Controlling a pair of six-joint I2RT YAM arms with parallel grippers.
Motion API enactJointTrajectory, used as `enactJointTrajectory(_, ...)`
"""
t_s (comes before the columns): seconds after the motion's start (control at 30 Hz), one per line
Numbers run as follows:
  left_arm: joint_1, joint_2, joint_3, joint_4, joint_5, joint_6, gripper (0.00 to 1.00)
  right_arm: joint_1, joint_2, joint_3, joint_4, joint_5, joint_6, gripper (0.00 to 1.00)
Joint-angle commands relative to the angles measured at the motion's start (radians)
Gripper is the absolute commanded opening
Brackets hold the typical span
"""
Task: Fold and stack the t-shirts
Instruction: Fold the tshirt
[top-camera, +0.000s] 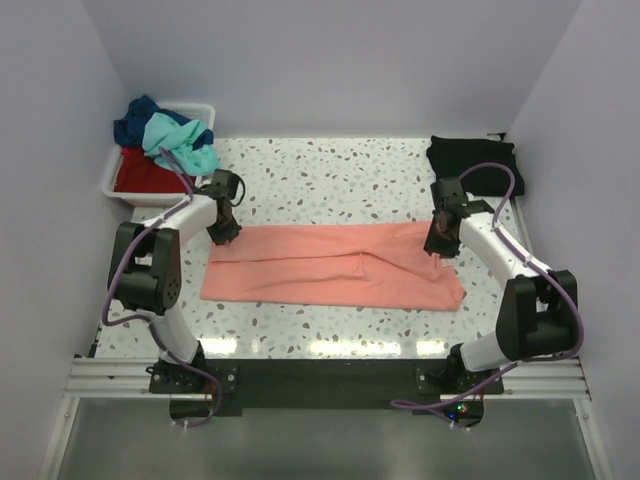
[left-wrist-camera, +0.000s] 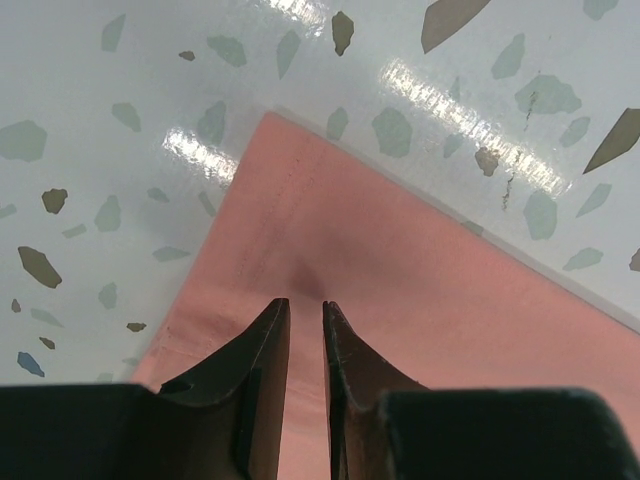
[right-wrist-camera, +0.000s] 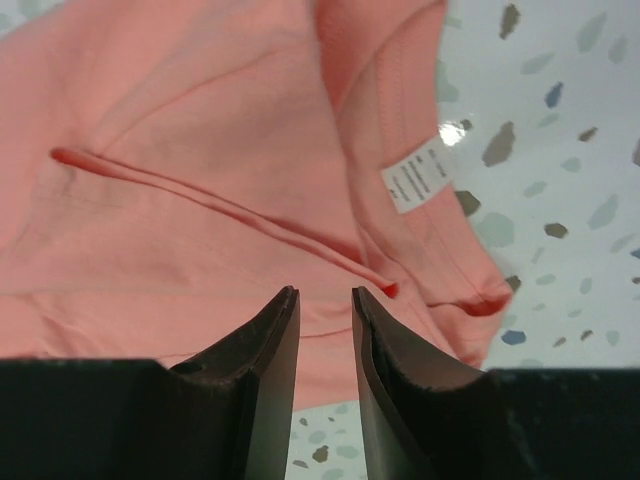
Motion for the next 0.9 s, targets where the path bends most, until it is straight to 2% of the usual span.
enactJointTrajectory(0.0, -0.004, 0.018, 0.032, 0.025, 0.003, 0.021, 0.24, 0.001, 0.043, 0.032, 0.137, -0.14, -0.021, 0.33)
enactJointTrajectory(0.4, -0.004, 0.028, 0.039, 0.031, 0.017, 0.052, 0.25, 0.021, 0.241, 0.154, 0.286, -0.253, -0.021, 0.34)
enactJointTrajectory(0.87, -0.004, 0.042, 0.065, 0.013, -0.006, 0.06, 0.25, 0.081, 0.359, 0.273, 0.257, -0.255, -0.022, 0.35)
